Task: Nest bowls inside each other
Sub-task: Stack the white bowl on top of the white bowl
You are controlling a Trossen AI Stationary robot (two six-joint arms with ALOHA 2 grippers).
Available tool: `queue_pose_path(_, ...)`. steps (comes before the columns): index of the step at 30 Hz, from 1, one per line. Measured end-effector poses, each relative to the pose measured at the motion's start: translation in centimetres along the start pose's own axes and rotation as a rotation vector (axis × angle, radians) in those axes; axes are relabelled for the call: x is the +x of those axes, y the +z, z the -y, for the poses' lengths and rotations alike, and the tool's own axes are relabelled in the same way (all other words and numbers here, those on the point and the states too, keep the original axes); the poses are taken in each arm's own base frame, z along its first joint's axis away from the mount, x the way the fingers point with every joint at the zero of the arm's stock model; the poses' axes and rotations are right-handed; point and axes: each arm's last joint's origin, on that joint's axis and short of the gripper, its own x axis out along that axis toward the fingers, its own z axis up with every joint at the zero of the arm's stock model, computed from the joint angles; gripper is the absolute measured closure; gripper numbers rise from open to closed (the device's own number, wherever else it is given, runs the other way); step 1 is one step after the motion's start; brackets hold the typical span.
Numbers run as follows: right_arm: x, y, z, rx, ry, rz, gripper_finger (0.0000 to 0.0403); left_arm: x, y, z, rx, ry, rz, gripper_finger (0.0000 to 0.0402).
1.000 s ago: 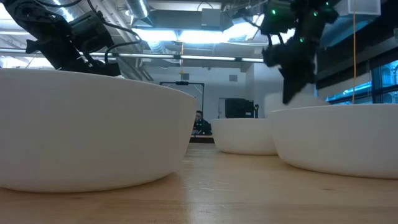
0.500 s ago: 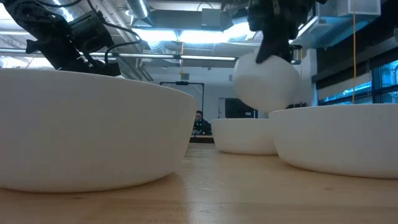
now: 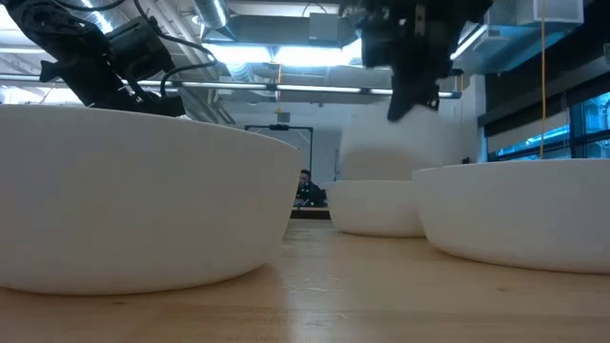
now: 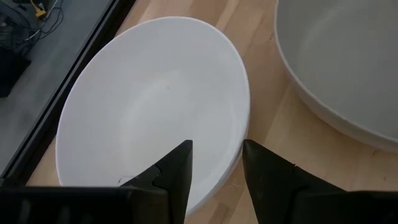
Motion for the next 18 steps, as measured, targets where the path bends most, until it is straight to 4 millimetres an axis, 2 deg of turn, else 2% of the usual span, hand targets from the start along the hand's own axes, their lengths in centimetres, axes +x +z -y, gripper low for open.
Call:
queue_pose_path(6,2.7,0.0,0.9,-0.004,-0.046,-0.085,0.0399,0.0,0.0,0.0,-0.001,0.000,0.002,0.0266)
queue_pose_path(10,3.7,0.0,1.4,-0.009,-0.130,-0.094,0.0399,0.0,0.0,0.0,-0.001,0.000,0.003,0.0266)
queue_pose_path(18,3.5,-0.4,2.8,0.004,-0.284,-0.126,0.0399,0.0,0.0,0.0,-0.002,0.000,0.004,0.0266)
